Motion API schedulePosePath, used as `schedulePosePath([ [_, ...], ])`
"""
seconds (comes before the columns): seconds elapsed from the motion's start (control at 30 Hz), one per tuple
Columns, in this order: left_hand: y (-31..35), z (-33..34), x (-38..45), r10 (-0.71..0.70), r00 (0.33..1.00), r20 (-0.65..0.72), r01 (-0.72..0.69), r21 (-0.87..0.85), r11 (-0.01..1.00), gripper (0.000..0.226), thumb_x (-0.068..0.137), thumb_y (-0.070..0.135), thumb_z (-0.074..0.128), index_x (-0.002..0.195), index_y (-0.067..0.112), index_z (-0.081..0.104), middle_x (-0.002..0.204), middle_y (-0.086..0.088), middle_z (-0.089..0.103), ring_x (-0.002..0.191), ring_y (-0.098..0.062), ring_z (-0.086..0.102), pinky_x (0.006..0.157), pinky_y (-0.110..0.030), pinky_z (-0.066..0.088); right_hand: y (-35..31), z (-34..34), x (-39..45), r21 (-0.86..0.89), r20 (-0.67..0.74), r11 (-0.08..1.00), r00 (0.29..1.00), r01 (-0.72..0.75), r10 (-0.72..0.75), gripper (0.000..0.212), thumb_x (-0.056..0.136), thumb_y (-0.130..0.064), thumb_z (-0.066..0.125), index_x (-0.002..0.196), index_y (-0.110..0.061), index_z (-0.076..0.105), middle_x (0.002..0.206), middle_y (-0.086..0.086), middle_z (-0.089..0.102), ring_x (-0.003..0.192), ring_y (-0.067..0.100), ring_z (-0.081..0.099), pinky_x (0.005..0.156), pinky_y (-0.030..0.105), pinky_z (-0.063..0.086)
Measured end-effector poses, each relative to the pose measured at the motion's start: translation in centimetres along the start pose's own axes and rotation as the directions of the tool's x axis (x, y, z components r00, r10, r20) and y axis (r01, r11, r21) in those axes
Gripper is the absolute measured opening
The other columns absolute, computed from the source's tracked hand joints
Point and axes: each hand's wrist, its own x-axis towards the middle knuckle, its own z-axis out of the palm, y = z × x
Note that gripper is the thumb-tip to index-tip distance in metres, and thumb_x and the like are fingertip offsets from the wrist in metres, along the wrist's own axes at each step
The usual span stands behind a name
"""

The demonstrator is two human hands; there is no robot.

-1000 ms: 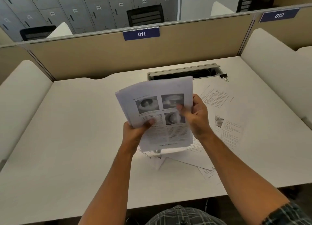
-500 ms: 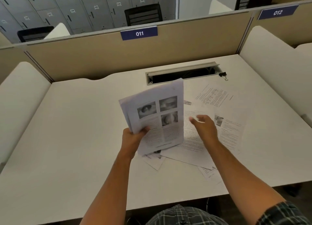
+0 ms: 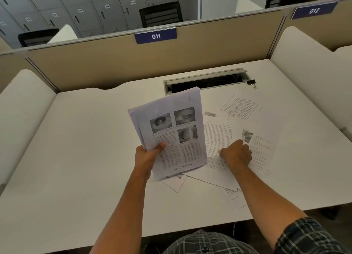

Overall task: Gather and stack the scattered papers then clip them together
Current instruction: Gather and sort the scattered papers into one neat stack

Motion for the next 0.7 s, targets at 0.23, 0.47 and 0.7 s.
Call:
schedulePosePath([
  [0.23,0.0,-0.1,-0.1,-0.002,1.000,-0.007,0.002,0.004,1.000,0.042,0.066,0.039,0.086,0.104,0.023,0.075,0.098,0.009,0.080,0.094,-0.027,0.072,0.072,-0.037,0.060,-0.2,0.6,-0.6,0.018,-0.108,0.999,0.994,-0.033,0.034,0.079,0.076,-0.033,0.083,0.138,-0.004,0.044,0.137,0.025,0.052,0.124,0.041,0.053,0.107,0.050,0.044],
  [0.47,-0.3,0.0,0.0,-0.012,1.000,-0.006,0.012,-0.001,1.000,0.044,0.065,0.038,0.086,0.104,0.021,0.075,0.099,0.007,0.080,0.094,-0.029,0.072,0.076,-0.042,0.061,0.3,0.4,-0.2,0.058,-0.123,0.997,0.991,-0.041,0.048,0.082,0.082,-0.031,0.081,0.147,-0.003,0.039,0.134,0.025,0.057,0.119,0.042,0.059,0.103,0.052,0.049],
  [0.7,-0.1,0.1,0.0,-0.013,1.000,-0.008,0.013,-0.006,1.000,0.044,0.064,0.038,0.086,0.103,0.021,0.074,0.100,0.005,0.079,0.094,-0.028,0.072,0.074,-0.040,0.060,-0.1,-0.5,0.6,0.099,-0.055,0.991,0.994,-0.089,0.095,0.066,0.083,-0.026,0.080,0.137,-0.004,0.049,0.132,0.022,0.056,0.116,0.040,0.059,0.101,0.050,0.050],
])
